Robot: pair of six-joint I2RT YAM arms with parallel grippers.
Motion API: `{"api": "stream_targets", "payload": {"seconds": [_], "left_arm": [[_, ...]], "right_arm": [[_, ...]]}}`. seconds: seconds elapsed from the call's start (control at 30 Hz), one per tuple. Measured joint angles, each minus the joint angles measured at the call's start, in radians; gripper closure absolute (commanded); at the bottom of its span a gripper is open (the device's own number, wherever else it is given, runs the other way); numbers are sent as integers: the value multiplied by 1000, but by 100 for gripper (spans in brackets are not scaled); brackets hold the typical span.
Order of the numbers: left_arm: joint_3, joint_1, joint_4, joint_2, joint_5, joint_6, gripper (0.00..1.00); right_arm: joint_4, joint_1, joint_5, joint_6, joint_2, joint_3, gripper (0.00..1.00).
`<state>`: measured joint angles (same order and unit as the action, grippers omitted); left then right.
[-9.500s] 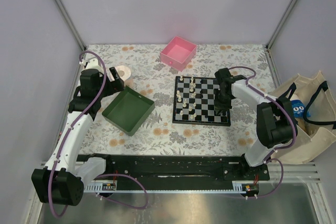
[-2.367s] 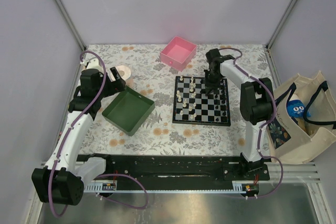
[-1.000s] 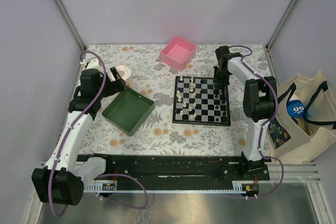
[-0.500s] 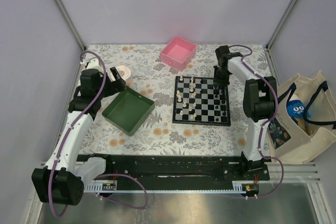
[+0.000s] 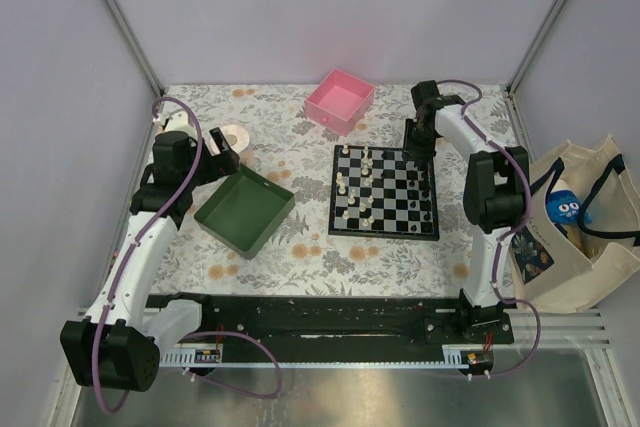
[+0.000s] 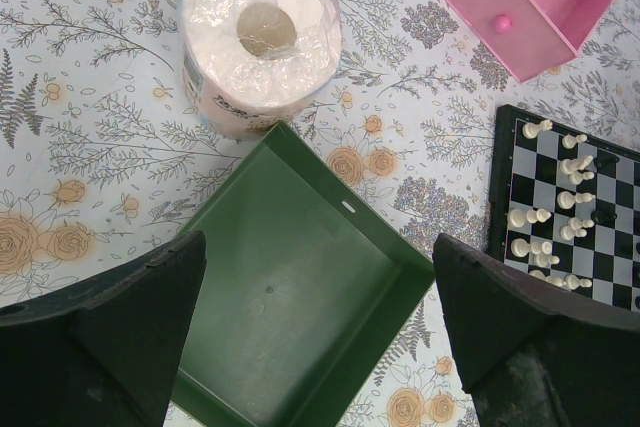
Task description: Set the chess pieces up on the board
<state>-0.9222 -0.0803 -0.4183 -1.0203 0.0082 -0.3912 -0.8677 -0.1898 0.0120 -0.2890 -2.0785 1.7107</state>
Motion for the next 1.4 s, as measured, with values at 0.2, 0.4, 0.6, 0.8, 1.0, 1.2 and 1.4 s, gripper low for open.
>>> {"api": "stream_targets", "payload": {"seconds": [0.2,0.4,0.6,0.8,1.0,1.2,1.4], "left_arm": [[0,0,0,0,0,0,1],[0,0,0,0,0,0,1],[0,0,0,0,0,0,1],[0,0,0,0,0,0,1],[0,0,0,0,0,0,1],[0,0,0,0,0,0,1],[0,0,0,0,0,0,1]], "right_arm": [[18,-30,-45,-8,18,0,53],[9,-96,-72,-11,14,16,53],[5,-119,-104,-14,-24,63,53],[-3,-120,-104,-14,-74,77,55],[-32,-124,-101,-14,-104,95,61],[-49,-124,-100,-14,-114,103,63],[-56,-125,-101,-14,-114,103,67]]}}
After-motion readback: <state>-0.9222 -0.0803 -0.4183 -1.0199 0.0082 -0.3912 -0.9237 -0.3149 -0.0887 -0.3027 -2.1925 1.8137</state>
